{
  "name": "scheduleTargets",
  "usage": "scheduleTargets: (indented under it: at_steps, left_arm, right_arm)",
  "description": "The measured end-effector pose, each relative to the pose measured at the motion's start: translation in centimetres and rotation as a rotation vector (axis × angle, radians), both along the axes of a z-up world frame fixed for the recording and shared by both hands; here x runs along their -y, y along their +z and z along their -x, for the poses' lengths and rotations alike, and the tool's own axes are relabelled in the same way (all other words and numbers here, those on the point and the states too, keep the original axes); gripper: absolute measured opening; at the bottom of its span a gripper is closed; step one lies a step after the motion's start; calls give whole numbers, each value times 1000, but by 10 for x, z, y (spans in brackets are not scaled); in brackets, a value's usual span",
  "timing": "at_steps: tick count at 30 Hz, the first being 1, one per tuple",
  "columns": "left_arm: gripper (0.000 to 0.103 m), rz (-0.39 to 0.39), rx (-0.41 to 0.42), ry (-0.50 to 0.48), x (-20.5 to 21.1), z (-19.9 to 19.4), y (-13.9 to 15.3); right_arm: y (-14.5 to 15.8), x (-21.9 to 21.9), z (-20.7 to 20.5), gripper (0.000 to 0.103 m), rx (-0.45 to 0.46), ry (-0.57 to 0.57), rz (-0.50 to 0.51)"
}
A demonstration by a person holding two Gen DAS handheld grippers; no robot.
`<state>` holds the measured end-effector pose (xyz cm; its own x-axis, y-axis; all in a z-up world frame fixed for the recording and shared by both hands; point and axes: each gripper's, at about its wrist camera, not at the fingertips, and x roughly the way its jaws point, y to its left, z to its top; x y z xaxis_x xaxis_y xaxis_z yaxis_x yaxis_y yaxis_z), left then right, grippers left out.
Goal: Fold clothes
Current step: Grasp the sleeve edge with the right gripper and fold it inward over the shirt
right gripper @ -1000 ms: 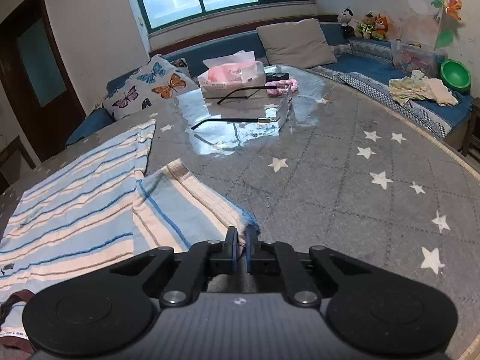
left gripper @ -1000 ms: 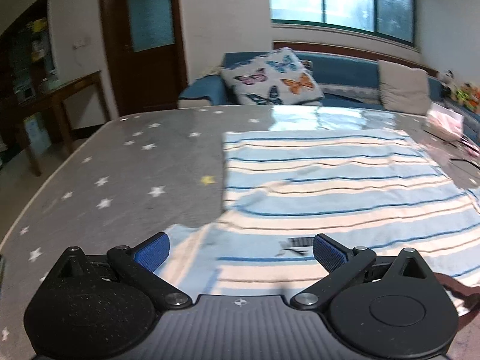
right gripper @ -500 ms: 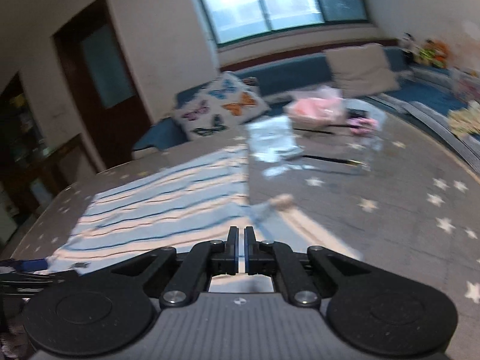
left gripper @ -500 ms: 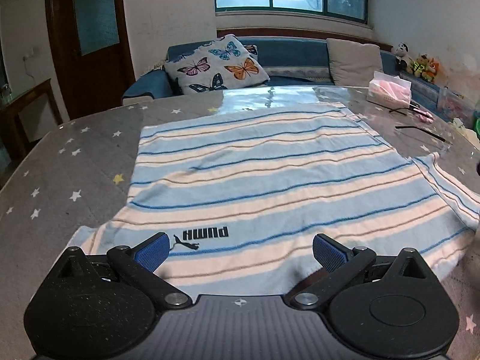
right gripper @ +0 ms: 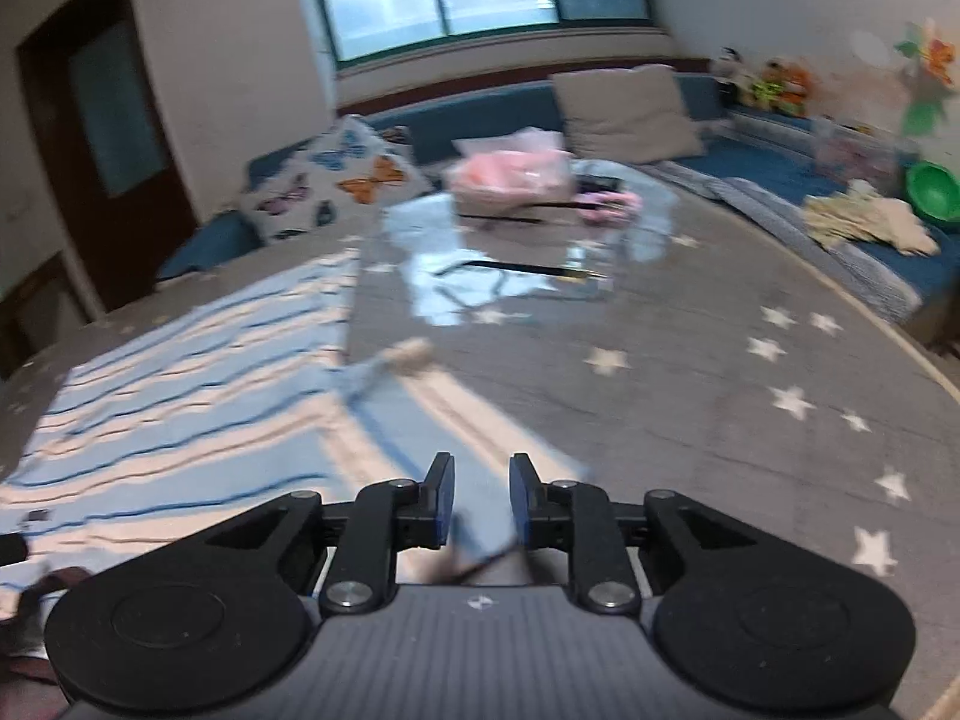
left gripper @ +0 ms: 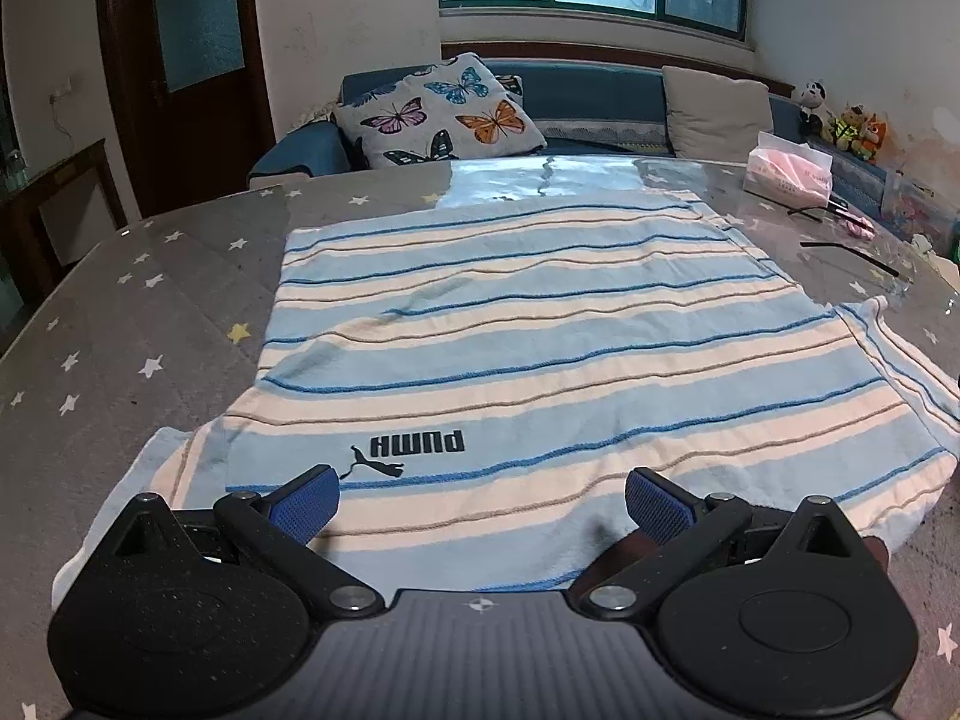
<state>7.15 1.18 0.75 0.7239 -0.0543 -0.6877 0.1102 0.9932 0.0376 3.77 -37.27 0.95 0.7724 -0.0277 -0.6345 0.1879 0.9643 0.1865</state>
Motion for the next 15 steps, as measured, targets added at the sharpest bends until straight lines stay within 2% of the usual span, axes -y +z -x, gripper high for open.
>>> scheduleTargets:
  at_steps: [1, 3, 10, 11, 12, 13, 15]
  left_arm:
    - [103, -1, -2, -1, 1, 0, 0]
    - [103, -2, -5, -2, 2, -1, -1]
    - [103, -7, -18, 1, 4, -1, -3]
    - [103, -7, -19, 1, 5, -1, -3]
    - [103, -7, -20, 0, 5, -1, -4]
    - [103, -6, -20, 0, 5, -1, -4]
    - [103, -4, -20, -1, 4, 0, -4]
  right_arm:
    - [-2, 4, 0, 24, -4, -14, 6]
    - [-6, 9, 0, 36, -10, -29, 11]
    - [-17, 10, -2, 36, -8, -25, 12]
    - [-17, 8, -2, 31, -4, -20, 10]
    - [-18, 7, -3, 17, -1, -15, 9]
    - [-18, 5, -3, 10, 0, -11, 10]
    - [-16, 3, -4, 7, 5, -10, -2]
